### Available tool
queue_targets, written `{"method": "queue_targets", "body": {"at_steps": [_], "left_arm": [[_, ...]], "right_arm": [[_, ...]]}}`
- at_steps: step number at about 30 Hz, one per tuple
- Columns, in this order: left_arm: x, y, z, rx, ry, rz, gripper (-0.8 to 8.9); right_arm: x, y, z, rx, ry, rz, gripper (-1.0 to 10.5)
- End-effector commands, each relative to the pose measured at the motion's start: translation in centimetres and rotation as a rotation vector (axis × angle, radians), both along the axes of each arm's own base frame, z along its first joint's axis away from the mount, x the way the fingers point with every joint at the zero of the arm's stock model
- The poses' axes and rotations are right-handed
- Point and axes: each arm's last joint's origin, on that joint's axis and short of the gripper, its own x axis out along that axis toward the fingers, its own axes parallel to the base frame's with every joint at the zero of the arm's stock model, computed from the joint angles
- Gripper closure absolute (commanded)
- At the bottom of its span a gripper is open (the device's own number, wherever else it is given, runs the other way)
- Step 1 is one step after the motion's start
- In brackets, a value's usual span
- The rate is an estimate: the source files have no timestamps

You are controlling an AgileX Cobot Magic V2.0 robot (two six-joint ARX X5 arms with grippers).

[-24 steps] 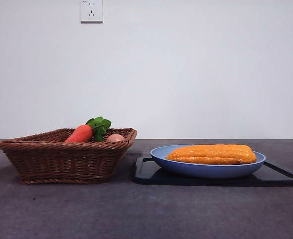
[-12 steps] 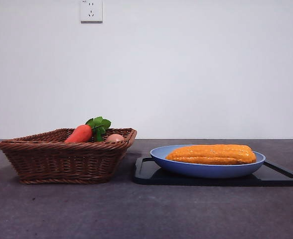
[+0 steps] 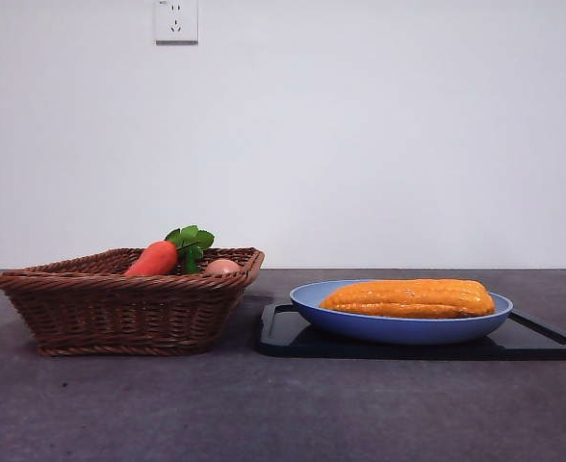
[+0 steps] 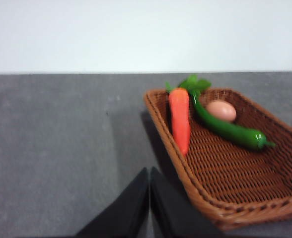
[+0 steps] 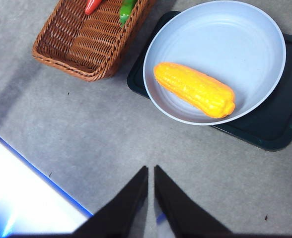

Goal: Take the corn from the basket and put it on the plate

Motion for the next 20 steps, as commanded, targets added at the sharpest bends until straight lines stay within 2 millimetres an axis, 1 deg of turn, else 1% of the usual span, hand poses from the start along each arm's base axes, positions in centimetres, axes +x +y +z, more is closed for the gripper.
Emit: {"method": "queue_targets", "body": {"at_steps": [1,10,20], "left_arm": [[0.0,0.0,-0.6,-0.023,-0.011,0.007,8.07],[-0.6,0.0,-1.8,-0.029,0.1,0.008,8.07],[-0.6,0.0,-1.8,-0.028,0.096,0.008,8.07]], "right_arm": [[0.2,0.1,0.5,0.001,-0.026,0.01,9.4],[0.2,0.1,0.5,0.001,-0.026,0.01,9.4],[0.2,0.1,0.6,0.002,-0.031,0.01,9.4]]}}
